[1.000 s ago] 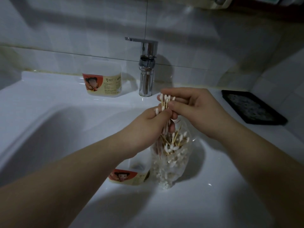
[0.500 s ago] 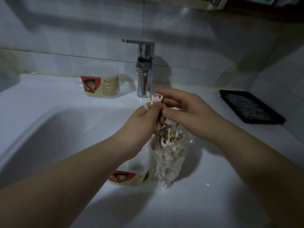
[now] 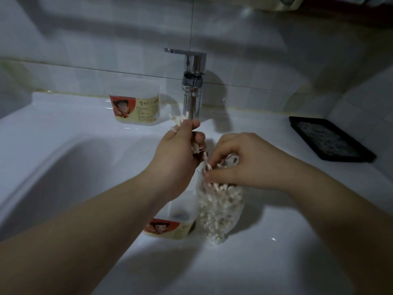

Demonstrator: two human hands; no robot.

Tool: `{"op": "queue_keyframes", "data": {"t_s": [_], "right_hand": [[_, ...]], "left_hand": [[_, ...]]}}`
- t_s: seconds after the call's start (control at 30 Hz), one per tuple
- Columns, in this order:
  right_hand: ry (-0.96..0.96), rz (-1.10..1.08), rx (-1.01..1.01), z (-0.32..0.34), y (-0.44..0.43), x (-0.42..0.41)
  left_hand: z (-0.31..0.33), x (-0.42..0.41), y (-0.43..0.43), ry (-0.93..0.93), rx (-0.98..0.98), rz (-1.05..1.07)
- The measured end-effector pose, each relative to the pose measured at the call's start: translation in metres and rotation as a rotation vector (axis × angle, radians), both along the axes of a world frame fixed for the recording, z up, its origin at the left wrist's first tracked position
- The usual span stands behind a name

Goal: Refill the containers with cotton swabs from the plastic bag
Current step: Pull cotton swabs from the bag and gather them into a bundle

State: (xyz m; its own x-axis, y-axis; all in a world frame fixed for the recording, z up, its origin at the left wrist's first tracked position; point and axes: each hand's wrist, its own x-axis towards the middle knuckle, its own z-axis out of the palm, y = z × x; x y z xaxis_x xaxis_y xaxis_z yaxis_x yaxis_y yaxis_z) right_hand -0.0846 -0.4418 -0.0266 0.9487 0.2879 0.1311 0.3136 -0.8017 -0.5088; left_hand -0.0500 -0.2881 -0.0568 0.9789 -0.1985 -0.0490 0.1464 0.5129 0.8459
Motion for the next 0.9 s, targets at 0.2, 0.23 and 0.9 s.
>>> {"op": "queue_keyframes", "data": {"t_s": [0.2,0.23,0.9], "right_hand": [[0.102,-0.026,0.311,0.003,-0.001,0.001],[0.093,-0.04,0.37,0.004,-0.002,0.001],[-0.165,-0.183,0.566,0.0,-0.008,0.012]], "left_hand": [[0.003,0.001,0.002,0.008,0.038,0.104],[0.003,0.002,0.003,0.005,0.06,0.101],[0.0,-0.005,0.003,-0.346,0.506,-0.172]]}}
